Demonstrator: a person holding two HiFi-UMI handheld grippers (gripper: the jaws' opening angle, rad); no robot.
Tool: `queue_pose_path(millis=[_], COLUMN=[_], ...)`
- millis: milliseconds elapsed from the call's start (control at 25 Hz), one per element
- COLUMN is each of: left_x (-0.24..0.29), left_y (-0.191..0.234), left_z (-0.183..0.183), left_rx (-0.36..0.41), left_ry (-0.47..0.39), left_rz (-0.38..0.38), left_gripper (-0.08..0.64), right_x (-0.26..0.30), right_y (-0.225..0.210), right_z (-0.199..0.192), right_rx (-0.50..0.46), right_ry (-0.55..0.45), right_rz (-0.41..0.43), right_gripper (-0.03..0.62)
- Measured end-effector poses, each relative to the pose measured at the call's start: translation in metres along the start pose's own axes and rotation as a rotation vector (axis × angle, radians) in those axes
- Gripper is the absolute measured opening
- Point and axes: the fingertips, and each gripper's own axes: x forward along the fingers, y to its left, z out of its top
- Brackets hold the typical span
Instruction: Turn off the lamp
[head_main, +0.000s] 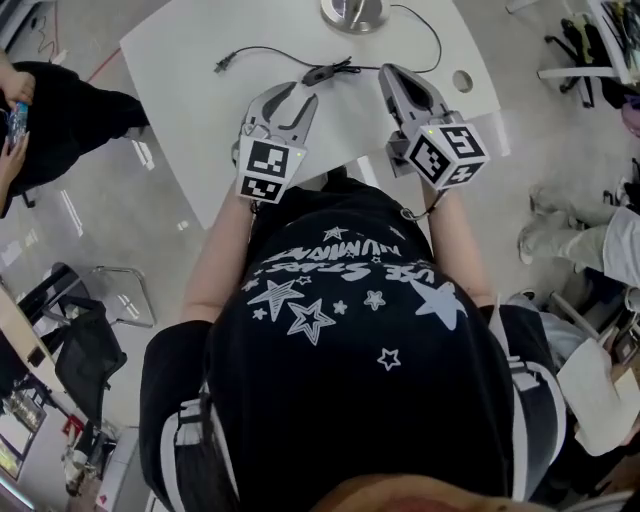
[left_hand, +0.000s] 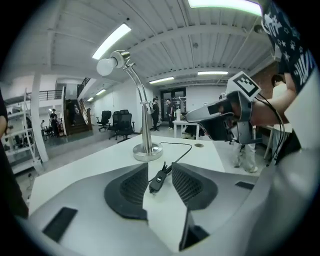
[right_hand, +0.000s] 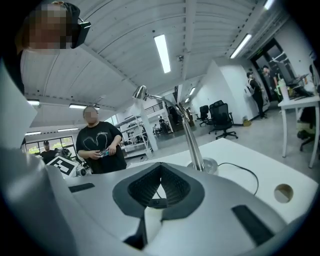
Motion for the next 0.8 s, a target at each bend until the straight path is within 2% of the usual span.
queue_pose_path(millis=[160,360,560,800], left_x=[0.014,0.041,0.063,0.084], left_y=[0.001,0.007,0.009,0.016], left_z=[-0.016,-0.040,-0.058,-0.070], left_rx=[0.093,0.129,0.225,0.282], left_ry=[0.041,0.120,0.198,0.247], left_rz=[0.007,0.017,0.018,0.033], left_gripper=[0.185,0.216,0.225,0.224], right_x=[0.023,0.050,0.064,0.076], right_y=[0.001,-0.006,-0.013,-0.012], right_z=[-0.015,-0.033,-0.055,-0.076], right_rx=[-0.012,-0.023,-0.034,-0.050], right_ry=[0.042,0.124,0.206,0.277], right_rz=[0.048,0.102,0.128,0.155], right_gripper=[0.006,0.006,0.006,0.005])
